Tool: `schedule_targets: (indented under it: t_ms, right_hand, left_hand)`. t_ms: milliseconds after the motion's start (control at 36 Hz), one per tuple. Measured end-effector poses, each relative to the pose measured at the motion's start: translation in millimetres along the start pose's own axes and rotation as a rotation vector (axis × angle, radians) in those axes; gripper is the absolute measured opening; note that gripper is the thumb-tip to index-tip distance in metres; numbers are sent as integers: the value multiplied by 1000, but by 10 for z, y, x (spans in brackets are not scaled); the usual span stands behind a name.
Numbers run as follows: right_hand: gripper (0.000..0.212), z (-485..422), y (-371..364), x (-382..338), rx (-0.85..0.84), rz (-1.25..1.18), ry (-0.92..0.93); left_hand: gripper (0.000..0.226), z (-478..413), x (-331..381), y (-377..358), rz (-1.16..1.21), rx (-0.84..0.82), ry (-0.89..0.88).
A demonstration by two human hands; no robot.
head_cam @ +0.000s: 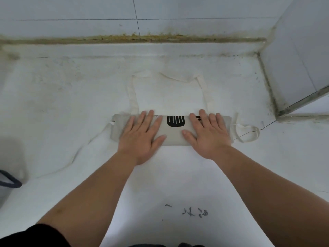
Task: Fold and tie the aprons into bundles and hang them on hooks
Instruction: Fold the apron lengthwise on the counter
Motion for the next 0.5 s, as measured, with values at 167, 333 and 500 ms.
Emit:
schedule_targets:
  t_ms: [167, 333, 500]
  right_hand:
    - [73, 49, -21, -5, -41, -16, -25]
    - [68, 84, 5, -126, -52, 37, -78]
    - [63, 94, -46, -160, -38, -8, -41]
  left_hand:
    - [85, 111, -326, -59, 60, -2, 76]
    - [84, 252, -451, 4, 4, 53, 155]
    - [53, 640, -532, 111, 525, 532, 458]
Point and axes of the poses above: each hand's wrist, its own z-axis away from the middle knuckle, its own y-axis out of the back of the hand, x = y × z, the point moved 6 cm from there along -z, towards the middle knuckle, and after that the axes turned 15 degrees about -x, right-handed, at the moved point
